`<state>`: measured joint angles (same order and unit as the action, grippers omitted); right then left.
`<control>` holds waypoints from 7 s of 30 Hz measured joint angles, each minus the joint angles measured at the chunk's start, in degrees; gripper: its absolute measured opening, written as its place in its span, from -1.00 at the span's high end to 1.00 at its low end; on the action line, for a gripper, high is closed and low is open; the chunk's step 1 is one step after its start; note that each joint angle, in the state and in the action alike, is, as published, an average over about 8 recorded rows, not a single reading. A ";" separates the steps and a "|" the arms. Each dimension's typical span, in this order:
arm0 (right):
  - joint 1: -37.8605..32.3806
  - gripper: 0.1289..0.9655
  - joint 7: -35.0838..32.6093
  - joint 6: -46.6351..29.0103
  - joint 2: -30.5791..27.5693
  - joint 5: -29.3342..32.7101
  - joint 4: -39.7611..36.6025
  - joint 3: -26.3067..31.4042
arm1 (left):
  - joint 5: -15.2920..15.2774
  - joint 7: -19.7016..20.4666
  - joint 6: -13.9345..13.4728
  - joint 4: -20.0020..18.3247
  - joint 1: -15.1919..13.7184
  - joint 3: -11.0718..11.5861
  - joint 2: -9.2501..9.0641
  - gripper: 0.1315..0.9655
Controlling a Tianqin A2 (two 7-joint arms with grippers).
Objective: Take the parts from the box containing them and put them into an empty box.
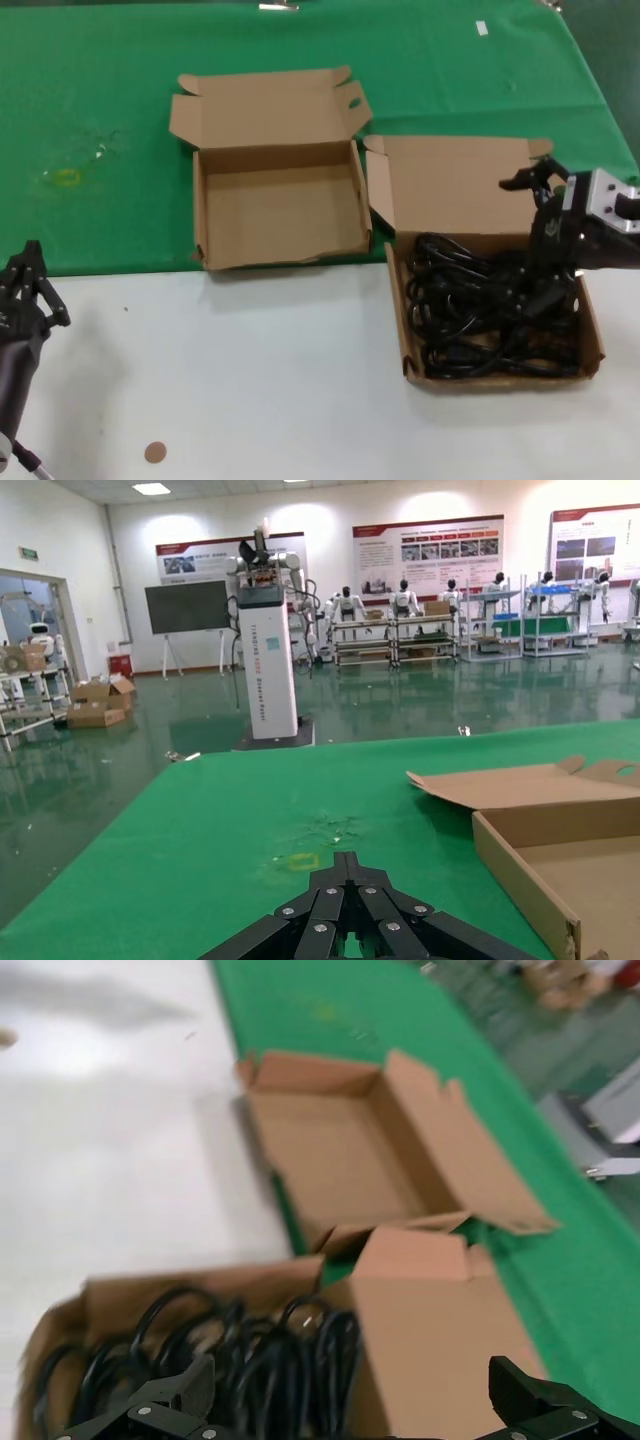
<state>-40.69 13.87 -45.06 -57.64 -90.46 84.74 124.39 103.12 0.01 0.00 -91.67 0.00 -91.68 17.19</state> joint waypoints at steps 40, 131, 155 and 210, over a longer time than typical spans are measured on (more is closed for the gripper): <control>-3.92 -0.48 -12.06 -20.64 8.74 12.05 -12.20 -4.02 | -0.01 0.02 0.00 0.00 0.00 0.00 0.00 0.97; -37.20 0.79 -23.43 -10.29 51.16 22.98 -59.78 3.42 | -0.01 0.01 0.00 0.00 0.00 0.00 0.00 0.97; -41.78 0.52 -34.37 -2.88 57.38 18.80 -76.33 1.07 | -0.01 0.01 0.00 0.00 0.00 0.00 0.00 0.97; -7.62 -1.00 -21.66 14.13 47.61 7.67 -36.20 -11.42 | 0.00 0.00 0.00 0.00 0.00 0.00 0.00 -0.09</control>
<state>-48.30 -7.79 -30.93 -10.04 -82.78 48.54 112.97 103.12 0.00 0.00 -91.67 0.00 -91.68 17.19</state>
